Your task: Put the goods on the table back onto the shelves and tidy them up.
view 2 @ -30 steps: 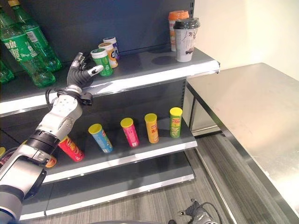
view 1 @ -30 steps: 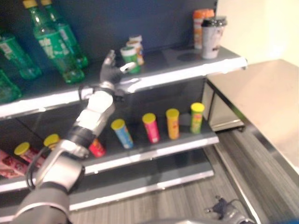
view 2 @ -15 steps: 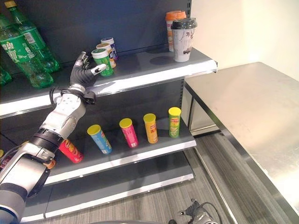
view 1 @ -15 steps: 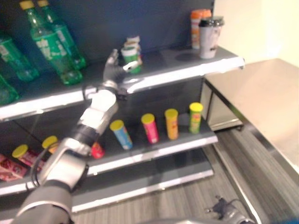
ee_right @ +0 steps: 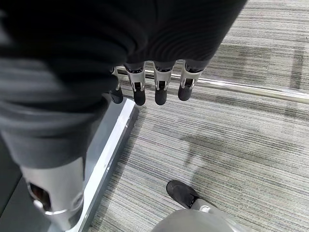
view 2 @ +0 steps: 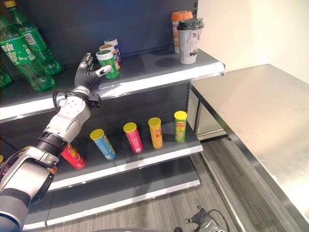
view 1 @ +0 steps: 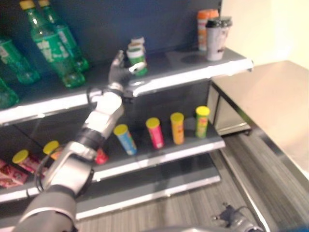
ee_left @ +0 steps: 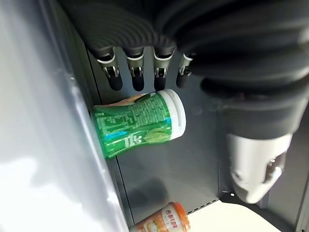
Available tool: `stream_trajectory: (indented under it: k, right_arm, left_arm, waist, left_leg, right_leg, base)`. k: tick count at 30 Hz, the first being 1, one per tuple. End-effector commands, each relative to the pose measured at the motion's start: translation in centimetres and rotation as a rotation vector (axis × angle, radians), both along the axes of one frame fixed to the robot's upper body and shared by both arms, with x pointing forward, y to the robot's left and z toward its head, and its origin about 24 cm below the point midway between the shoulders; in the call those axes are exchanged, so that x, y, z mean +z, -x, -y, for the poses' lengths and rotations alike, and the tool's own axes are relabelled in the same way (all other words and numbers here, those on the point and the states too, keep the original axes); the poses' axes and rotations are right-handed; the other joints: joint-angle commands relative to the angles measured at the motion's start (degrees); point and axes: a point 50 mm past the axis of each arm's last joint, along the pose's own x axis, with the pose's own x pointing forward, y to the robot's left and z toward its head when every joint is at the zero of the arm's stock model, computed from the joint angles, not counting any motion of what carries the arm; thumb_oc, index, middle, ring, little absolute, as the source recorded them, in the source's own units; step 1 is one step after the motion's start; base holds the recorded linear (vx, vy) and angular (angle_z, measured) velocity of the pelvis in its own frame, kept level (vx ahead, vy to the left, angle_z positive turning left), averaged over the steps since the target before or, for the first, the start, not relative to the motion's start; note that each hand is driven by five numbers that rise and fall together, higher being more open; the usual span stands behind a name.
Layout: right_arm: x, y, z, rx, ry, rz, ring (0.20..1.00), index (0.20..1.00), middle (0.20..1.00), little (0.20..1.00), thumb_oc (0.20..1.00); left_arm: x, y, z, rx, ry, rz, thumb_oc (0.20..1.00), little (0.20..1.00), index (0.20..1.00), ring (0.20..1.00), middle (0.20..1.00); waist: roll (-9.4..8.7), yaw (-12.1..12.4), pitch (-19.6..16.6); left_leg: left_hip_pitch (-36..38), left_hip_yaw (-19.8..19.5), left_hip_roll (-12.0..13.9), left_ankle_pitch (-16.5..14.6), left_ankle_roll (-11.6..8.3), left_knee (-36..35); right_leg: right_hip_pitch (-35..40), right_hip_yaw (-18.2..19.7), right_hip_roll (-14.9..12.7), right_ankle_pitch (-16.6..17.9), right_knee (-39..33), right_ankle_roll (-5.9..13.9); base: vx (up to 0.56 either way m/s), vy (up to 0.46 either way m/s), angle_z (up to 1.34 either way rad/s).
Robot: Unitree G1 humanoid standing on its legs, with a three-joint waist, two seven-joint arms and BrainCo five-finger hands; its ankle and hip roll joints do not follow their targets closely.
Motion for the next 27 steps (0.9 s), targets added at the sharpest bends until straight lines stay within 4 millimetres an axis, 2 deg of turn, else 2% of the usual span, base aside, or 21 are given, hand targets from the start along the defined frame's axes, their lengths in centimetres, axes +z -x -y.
stream_trajectory:
  k: [1,12,19,20,23,24,25,27]
  right_arm:
    - [-0.3,-0.4,-2.4,0.013,-0.054,-0.014,1.0,1.0,1.0,1.0,1.0]
    - [-0.4,-0.5,-2.8,0.025,-0.056,-0.017,1.0,1.0,1.0,1.0,1.0]
    - [-0.4,-0.5,-2.7,0.018,-0.057,-0.021,1.0,1.0,1.0,1.0,1.0]
    - [-0.4,-0.4,-2.6,0.019,-0.05,-0.025,1.0,1.0,1.0,1.0,1.0]
    - [-0.4,-0.3,-2.5,0.008,-0.05,-0.024,1.0,1.0,1.0,1.0,1.0]
    - [-0.4,-0.3,-2.5,0.009,-0.05,-0.024,1.0,1.0,1.0,1.0,1.0]
    - [-0.5,-0.3,-2.6,0.0,-0.052,-0.024,1.0,1.0,1.0,1.0,1.0]
    - [-0.4,-0.7,-2.7,-0.003,-0.056,-0.011,1.0,1.0,1.0,1.0,1.0]
  left_arm:
    - [1.4,-1.3,1.3,-0.007,-0.012,0.002,1.0,1.0,1.0,1.0,1.0]
    - [1.1,-1.3,3.2,-0.055,0.012,-0.003,1.0,1.0,1.0,1.0,1.0]
    - [1.6,-1.3,3.0,-0.041,0.008,0.016,1.0,1.0,1.0,1.0,1.0]
    - [3.0,-1.1,2.6,-0.008,-0.007,0.079,1.0,1.0,1.0,1.0,1.0]
    - [5.0,-0.2,1.7,0.052,-0.005,0.195,1.0,1.0,1.0,1.0,1.0]
    - [5.0,-0.2,1.7,0.053,-0.005,0.195,1.0,1.0,1.0,1.0,1.0]
    - [6.5,0.5,1.5,0.086,0.004,0.283,1.0,1.0,1.0,1.0,1.0]
    - [7.9,1.7,1.0,0.158,0.004,0.394,1.0,1.0,1.0,1.0,1.0]
  waist:
    - [-2.3,-1.85,1.98]
    - [-2.53,-1.87,2.05]
    - [-2.51,-1.74,2.03]
    - [-2.57,-1.45,2.0]
    - [-2.82,-0.77,1.98]
    - [-2.8,-0.82,1.97]
    - [-3.0,-0.51,1.96]
    - [-3.32,-0.3,1.94]
  left_leg:
    - [1.22,4.91,2.43,-5.36,-1.08,0.39]
    - [1.44,5.25,2.62,-5.46,-1.06,0.39]
    - [1.55,5.31,2.63,-5.47,-1.08,0.39]
    - [1.52,5.2,2.64,-5.45,-1.13,0.39]
    - [1.31,4.75,2.57,-5.33,-1.18,0.39]
    - [1.32,4.73,2.57,-5.32,-1.18,0.39]
    - [1.16,4.51,2.55,-5.3,-1.25,0.39]
    - [0.97,4.22,2.47,-5.38,-1.29,0.39]
  right_leg:
    - [4.22,2.16,-4.87,-6.84,0.79,4.54]
    - [4.22,2.22,-4.81,-6.96,0.89,4.5]
    - [4.31,2.11,-4.77,-6.96,0.88,4.43]
    - [4.38,1.91,-4.75,-6.99,0.87,4.42]
    - [4.49,1.7,-4.71,-7.01,0.83,4.38]
    - [4.5,1.69,-4.71,-7.01,0.83,4.38]
    - [4.49,1.63,-4.69,-7.03,0.8,4.31]
    - [4.54,1.41,-4.7,-7.12,0.8,4.24]
  base:
    - [0.0,0.0,0.0]
    - [0.0,0.0,0.0]
    - [0.0,0.0,0.0]
    - [0.0,0.0,0.0]
    - [0.0,0.0,0.0]
    - [0.0,0.0,0.0]
    - [0.0,0.0,0.0]
    - [-0.02,0.002,0.02]
